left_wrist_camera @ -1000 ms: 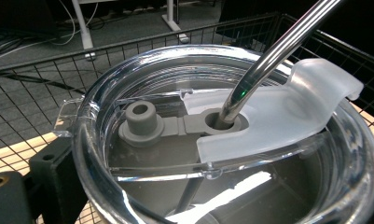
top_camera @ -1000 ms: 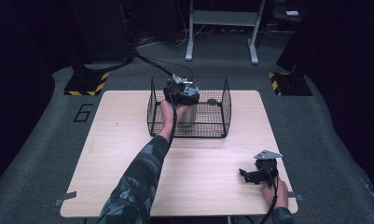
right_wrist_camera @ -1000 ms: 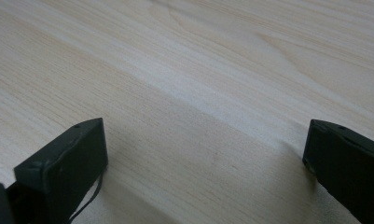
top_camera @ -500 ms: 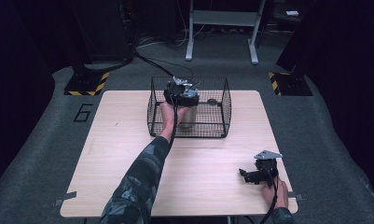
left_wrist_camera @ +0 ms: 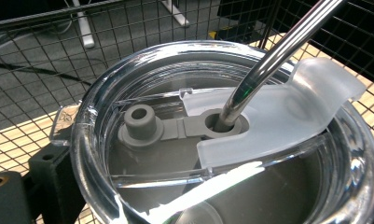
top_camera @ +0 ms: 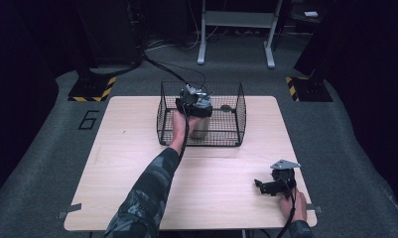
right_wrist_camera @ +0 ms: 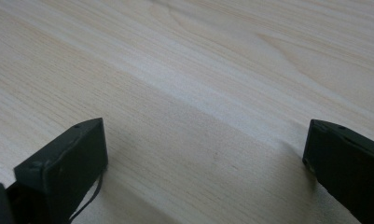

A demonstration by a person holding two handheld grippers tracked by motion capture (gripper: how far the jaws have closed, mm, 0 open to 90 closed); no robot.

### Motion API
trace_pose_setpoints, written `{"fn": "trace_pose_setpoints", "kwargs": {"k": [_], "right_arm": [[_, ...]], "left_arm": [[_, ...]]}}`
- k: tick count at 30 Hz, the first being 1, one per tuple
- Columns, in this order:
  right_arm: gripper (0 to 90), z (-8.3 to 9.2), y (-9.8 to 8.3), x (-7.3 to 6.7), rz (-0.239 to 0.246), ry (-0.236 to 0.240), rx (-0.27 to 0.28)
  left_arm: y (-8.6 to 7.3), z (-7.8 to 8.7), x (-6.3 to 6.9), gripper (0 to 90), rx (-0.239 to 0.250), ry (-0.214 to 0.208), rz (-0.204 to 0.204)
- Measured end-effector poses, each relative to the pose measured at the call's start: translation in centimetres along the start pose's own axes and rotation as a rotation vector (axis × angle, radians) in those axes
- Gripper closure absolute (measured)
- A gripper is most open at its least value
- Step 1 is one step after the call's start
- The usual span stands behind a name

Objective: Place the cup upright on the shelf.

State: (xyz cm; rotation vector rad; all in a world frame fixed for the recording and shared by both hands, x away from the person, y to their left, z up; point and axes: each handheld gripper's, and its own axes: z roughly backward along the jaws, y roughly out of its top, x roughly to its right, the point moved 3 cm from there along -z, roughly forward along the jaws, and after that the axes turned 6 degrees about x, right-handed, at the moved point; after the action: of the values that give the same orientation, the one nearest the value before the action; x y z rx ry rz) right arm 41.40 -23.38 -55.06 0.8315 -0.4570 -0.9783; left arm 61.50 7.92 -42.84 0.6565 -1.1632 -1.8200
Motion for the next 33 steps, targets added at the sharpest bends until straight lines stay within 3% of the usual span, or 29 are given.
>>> {"fn": "trace_pose_setpoints", "kwargs": {"k": [2,5,10,16,20,33], "right_arm": [[0.0,0.0,0.0,0.1,0.013,-0.006,-0.004],[0.0,0.0,0.0,0.1,0.014,-0.006,-0.004],[0.0,0.0,0.0,0.1,0.014,-0.006,-0.004],[0.0,0.0,0.0,0.1,0.017,-0.006,-0.002],[0.0,0.0,0.0,0.1,0.014,-0.006,-0.005],[0.0,0.0,0.0,0.1,0.014,-0.006,-0.005]], "left_arm": [[-0.3,0.3,0.1,3.8,0.012,-0.001,0.008],[-0.3,0.6,0.1,3.8,-0.004,-0.009,-0.013],[-0.2,0.7,0.1,3.5,-0.016,-0.016,-0.011],[0.0,1.2,0.0,0.1,-0.06,-0.024,-0.03],[0.2,2.0,0.0,0.0,-0.04,-0.023,-0.01],[0.7,5.0,-0.4,0.0,-0.091,-0.114,-0.004]]}}
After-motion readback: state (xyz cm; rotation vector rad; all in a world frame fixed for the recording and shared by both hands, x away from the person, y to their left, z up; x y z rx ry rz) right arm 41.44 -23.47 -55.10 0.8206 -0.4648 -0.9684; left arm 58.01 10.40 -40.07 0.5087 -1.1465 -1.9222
